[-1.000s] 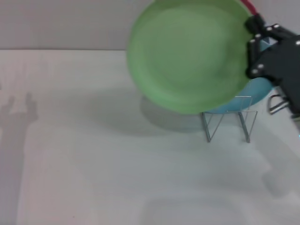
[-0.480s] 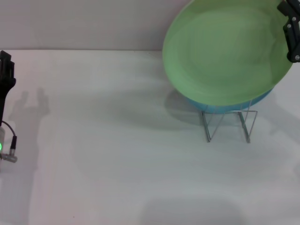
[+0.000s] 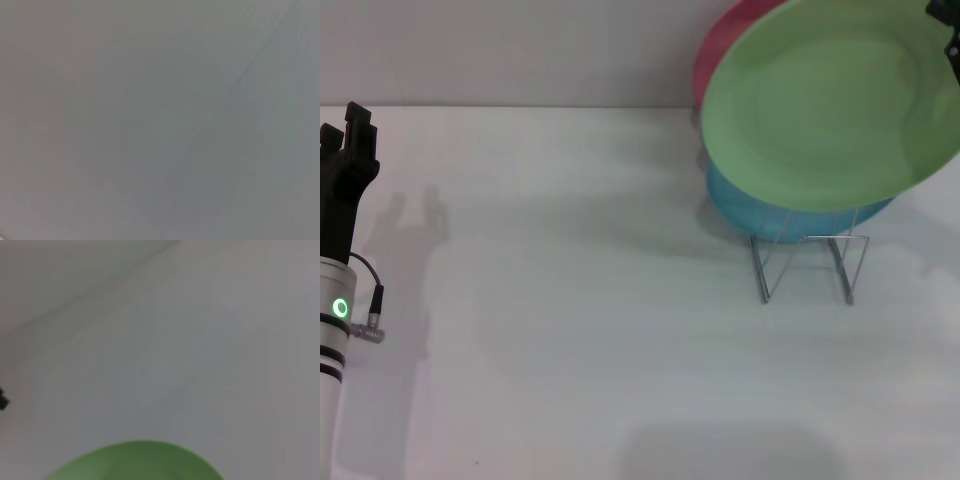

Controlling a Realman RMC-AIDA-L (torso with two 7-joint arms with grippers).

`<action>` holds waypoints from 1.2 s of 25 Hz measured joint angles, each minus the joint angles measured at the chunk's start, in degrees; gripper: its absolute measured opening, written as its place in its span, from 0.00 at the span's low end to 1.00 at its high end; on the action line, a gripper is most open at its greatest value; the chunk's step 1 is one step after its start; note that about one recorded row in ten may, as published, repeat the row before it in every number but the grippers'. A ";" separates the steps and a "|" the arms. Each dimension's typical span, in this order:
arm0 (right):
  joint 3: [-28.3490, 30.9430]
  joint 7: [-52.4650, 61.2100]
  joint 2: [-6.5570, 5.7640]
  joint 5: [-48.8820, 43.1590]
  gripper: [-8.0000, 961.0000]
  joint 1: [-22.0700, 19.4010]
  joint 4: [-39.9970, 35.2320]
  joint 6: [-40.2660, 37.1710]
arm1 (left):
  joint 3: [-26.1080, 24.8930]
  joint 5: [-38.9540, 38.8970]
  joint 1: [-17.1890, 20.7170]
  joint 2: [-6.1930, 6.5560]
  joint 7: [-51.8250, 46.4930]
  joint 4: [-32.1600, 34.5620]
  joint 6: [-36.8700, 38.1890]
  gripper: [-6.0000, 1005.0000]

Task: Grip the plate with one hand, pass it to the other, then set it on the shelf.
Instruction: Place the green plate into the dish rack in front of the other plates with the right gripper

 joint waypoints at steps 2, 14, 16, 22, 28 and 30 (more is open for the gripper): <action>-2.17 -0.29 -0.13 0.01 0.03 -0.29 -2.66 -0.07 | 0.02 0.00 0.00 -0.07 0.01 0.54 -0.10 0.46; -8.79 -2.44 -0.21 -0.51 0.03 -1.28 -7.34 2.62 | 0.02 0.00 -0.51 -0.09 0.30 2.19 -1.04 0.46; -9.29 -2.61 -0.21 -0.56 0.03 -1.38 -7.36 2.88 | 0.02 0.00 -0.56 -0.13 0.37 2.34 -1.11 0.46; -12.84 -2.86 -0.04 -1.25 0.03 -2.34 -7.40 4.57 | 0.02 0.00 -0.61 -0.23 0.38 2.59 -1.11 0.46; -15.13 -2.90 0.32 -1.27 0.03 -3.32 -7.38 6.33 | 0.30 0.05 -0.36 -0.26 0.30 3.04 -1.00 0.46; -15.75 -2.91 0.42 -1.34 0.03 -3.56 -7.17 7.16 | 0.45 0.05 -0.35 -0.25 0.25 3.04 -0.99 0.46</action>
